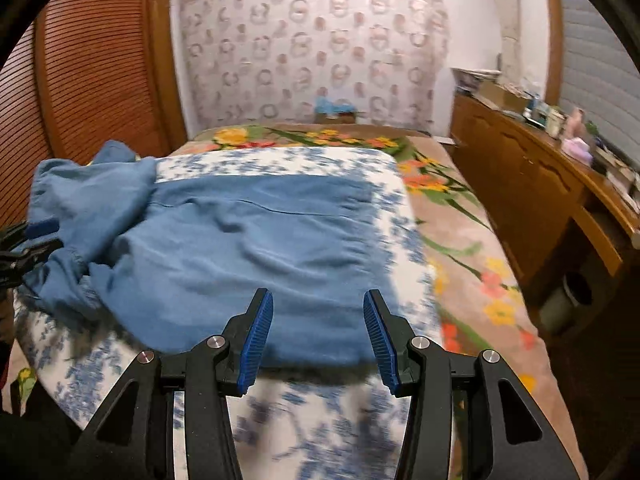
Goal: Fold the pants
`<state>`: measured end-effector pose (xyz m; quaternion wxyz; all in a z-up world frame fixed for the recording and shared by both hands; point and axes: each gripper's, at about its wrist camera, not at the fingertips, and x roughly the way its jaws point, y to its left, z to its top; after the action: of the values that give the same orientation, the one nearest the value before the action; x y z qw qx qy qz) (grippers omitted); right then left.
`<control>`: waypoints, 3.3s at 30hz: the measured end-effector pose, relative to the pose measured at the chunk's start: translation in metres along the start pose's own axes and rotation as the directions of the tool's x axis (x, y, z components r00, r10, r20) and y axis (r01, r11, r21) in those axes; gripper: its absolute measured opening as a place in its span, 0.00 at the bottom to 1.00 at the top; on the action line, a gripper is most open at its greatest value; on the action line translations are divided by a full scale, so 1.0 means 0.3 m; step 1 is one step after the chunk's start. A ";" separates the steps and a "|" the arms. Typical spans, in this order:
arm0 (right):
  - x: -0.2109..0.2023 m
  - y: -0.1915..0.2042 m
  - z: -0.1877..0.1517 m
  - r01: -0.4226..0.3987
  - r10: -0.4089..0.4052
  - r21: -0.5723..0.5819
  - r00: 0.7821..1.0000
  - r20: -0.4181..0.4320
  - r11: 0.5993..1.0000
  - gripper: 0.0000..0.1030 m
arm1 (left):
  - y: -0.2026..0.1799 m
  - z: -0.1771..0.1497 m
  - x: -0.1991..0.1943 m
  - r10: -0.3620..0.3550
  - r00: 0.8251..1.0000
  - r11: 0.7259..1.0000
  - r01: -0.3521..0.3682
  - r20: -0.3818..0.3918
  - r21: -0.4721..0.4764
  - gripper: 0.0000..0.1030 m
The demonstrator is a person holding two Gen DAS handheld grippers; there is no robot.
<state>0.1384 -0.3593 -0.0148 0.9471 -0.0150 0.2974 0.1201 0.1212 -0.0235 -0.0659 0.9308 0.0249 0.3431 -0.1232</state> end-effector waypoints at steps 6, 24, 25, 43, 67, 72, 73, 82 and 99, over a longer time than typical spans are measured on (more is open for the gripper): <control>0.019 -0.006 -0.014 0.072 -0.072 0.012 0.997 -0.039 0.997 0.48 | -0.025 -0.047 0.038 -0.012 0.999 1.000 0.012 -0.051 -0.003 0.75; 0.065 -0.030 -0.015 0.070 -0.070 0.011 0.995 -0.072 0.997 0.39 | -0.026 -0.071 0.052 -0.022 0.998 1.000 0.021 -0.063 -0.020 0.75; 0.063 -0.026 -0.026 0.062 -0.061 0.011 0.996 -0.069 0.998 0.30 | -0.024 -0.069 0.047 -0.023 0.998 1.000 0.022 -0.059 -0.020 0.75; -0.130 0.143 0.273 -0.228 0.240 -0.096 0.960 0.144 0.969 0.07 | 0.103 -0.048 -0.146 0.045 0.998 0.996 -0.042 0.034 -0.076 0.75; -0.027 0.637 0.550 -0.458 0.496 -0.376 0.868 0.005 0.805 0.34 | 0.311 -0.133 -0.292 0.133 0.989 0.974 -0.118 0.065 -0.194 0.75; 0.017 0.674 0.532 -0.422 0.446 -0.354 0.895 -0.014 0.835 0.34 | 0.309 -0.125 -0.264 0.106 0.993 0.974 -0.092 0.056 -0.206 0.75; 0.026 0.673 0.524 -0.408 0.430 -0.352 0.902 -0.016 0.842 0.34 | 0.307 -0.117 -0.261 0.104 0.993 0.975 -0.089 0.060 -0.205 0.75; 0.095 0.621 0.453 -0.314 0.320 -0.299 0.947 -0.029 0.901 0.42 | 0.299 -0.053 -0.167 0.066 0.997 0.974 -0.054 0.046 -0.221 0.75; 0.237 0.732 0.441 -0.372 0.341 -0.183 0.922 -0.182 0.910 0.55 | 0.326 -0.145 -0.257 0.139 0.989 0.965 -0.125 0.044 -0.232 0.09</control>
<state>0.2168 -0.1174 0.0631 0.8775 -0.0711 0.3490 0.3212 0.0613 0.0933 -0.0531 0.9435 -0.0632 0.3246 -0.0212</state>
